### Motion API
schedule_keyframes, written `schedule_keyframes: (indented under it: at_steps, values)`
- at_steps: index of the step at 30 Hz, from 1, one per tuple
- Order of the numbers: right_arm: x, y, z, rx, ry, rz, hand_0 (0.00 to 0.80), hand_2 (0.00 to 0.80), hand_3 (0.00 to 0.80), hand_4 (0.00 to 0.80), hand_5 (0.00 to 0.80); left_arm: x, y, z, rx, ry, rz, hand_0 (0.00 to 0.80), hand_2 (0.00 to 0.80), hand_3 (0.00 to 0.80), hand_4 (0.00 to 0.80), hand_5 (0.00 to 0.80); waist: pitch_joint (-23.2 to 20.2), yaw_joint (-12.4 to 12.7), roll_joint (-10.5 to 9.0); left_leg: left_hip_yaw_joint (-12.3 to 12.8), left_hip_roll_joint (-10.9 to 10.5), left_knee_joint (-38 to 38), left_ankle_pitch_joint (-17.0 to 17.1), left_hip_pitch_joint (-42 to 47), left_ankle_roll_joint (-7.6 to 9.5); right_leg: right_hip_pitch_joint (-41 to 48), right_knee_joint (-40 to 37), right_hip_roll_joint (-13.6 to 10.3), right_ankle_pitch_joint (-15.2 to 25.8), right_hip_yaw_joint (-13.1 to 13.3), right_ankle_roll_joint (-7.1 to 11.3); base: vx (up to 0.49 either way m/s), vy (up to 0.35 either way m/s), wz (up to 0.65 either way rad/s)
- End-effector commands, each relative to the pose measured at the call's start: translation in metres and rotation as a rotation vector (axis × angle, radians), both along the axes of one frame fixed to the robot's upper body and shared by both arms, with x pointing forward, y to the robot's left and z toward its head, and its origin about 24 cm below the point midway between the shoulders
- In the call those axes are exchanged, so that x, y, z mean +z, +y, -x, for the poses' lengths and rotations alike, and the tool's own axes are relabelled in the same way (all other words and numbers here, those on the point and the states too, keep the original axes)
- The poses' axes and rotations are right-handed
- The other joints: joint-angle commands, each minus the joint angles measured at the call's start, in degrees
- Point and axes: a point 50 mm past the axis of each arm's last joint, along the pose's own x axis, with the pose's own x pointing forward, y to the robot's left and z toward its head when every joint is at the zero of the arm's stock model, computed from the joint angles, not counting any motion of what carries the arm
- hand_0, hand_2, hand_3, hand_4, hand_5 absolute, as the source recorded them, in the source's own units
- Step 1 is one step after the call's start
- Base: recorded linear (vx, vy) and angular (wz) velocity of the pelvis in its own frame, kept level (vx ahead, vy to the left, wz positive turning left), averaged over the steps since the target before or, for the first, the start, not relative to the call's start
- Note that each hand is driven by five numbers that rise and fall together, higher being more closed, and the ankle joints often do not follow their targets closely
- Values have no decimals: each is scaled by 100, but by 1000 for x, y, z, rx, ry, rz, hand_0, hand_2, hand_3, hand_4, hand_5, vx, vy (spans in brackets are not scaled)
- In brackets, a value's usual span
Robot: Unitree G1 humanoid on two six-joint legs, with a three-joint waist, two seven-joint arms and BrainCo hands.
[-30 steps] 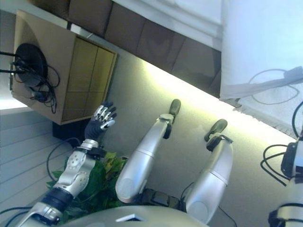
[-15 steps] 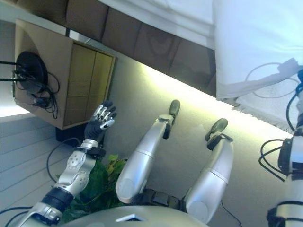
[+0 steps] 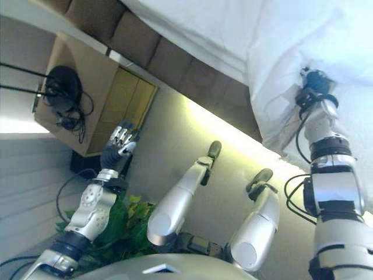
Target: Make the bed neatly
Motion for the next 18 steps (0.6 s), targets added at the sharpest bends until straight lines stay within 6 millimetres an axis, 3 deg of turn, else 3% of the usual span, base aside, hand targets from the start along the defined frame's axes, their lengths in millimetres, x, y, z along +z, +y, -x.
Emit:
schedule_keyframes:
  at_steps: [1,5,12,13,14,15,18]
  values:
    - [22,46,-13,190,-103,113,800,800,800,800,800,2,1,5,-42,-4,-8,0,0,0,0,0,-565,472,-65,59,32,-320,117,244,-26,355,-853,-485,1182,317,462,78,-46,41]
    - [11,68,-17,244,-47,180,800,800,800,800,800,2,1,3,-67,-2,-19,0,0,0,0,0,-710,642,-124,-58,-12,-532,180,471,-31,735,-1124,-526,1222,74,524,60,-23,24]
    - [-8,53,-10,168,30,169,800,800,800,800,800,-2,0,3,-88,14,-41,0,0,0,0,0,-724,720,-193,-208,-75,-554,182,586,-37,1030,-1245,-551,1243,-87,597,18,-35,15]
    - [-11,51,-9,158,41,168,536,536,536,536,536,-2,0,3,-89,15,-42,0,0,0,0,0,-715,710,-202,-215,-73,-563,188,587,-39,1037,-1264,-543,1251,-88,608,5,-38,3]
    - [-13,49,-8,145,47,163,141,141,141,141,141,-2,-1,3,-92,13,-43,0,0,0,0,0,-699,699,-210,-217,-70,-571,194,585,-43,1045,-1291,-533,1260,-89,621,-9,-45,2]
    - [-14,49,-8,146,51,156,0,0,0,0,0,-2,-2,3,-94,8,-46,0,0,0,0,0,-674,690,-224,-219,-67,-576,197,575,-44,1055,-1328,-514,1268,-94,632,-19,-53,2]
    - [-20,45,-5,126,63,134,0,0,0,0,0,1,-4,2,-101,-6,-56,0,0,0,0,0,-623,676,-273,-218,-61,-587,196,554,-52,1092,-1431,-474,1293,-119,663,-17,-57,3]
